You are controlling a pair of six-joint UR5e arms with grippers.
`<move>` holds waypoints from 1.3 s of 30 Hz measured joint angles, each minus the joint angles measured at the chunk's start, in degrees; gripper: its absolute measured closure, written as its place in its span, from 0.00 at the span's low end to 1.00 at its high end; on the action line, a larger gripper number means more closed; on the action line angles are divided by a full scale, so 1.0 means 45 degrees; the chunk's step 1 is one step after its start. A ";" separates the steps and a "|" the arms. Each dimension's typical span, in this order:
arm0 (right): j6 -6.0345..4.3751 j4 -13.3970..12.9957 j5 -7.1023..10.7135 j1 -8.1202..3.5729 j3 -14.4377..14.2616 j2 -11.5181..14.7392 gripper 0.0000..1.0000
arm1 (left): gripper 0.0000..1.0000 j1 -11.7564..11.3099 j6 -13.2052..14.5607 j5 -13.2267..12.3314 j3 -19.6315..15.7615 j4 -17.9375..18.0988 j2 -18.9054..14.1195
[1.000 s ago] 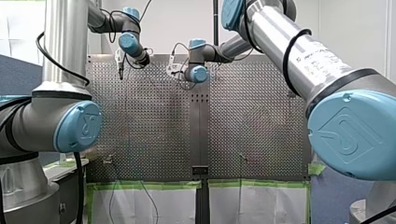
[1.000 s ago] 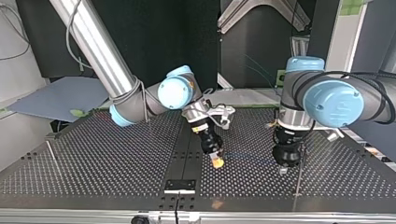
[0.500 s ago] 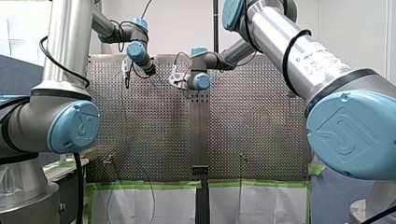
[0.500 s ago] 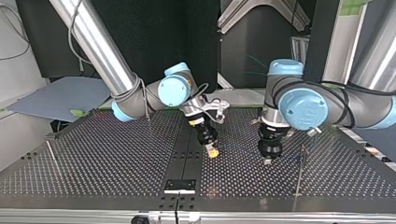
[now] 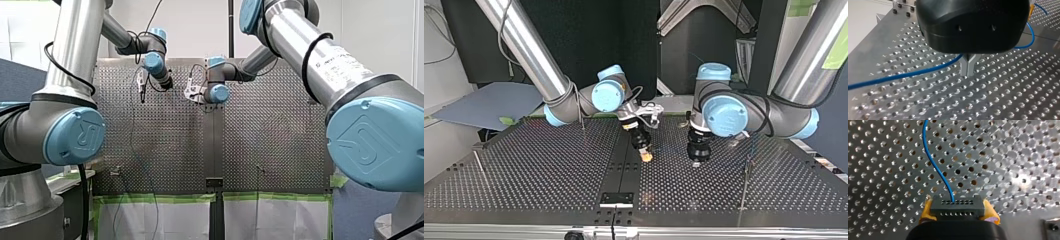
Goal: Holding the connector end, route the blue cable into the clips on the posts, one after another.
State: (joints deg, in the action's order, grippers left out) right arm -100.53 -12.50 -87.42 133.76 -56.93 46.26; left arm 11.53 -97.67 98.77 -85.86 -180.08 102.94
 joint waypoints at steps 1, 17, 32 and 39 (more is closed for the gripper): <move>0.0025 -0.0005 0.0005 -0.0009 -0.0039 -0.0027 1.00 | 1.00 0.0040 -0.0031 0.0058 -0.0085 0.0094 0.0004; 0.0302 -0.0010 -0.0050 -0.0116 -0.0447 -0.0458 1.00 | 1.00 0.0809 -0.0152 0.0660 -0.0634 0.1178 0.1315; 0.0511 -0.0501 -0.0152 -0.0460 -0.1477 -0.0523 1.00 | 1.00 0.1402 -0.0297 0.1366 -0.1150 0.2046 0.1512; 0.0527 -0.0841 -0.0151 -0.0577 -0.2144 -0.0539 1.00 | 1.00 0.1649 -0.0020 0.1485 -0.1555 0.2759 0.2052</move>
State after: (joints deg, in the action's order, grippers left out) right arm -98.16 -16.29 -88.10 131.16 -66.58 43.84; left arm 18.95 -97.76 105.45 -92.86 -167.66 112.17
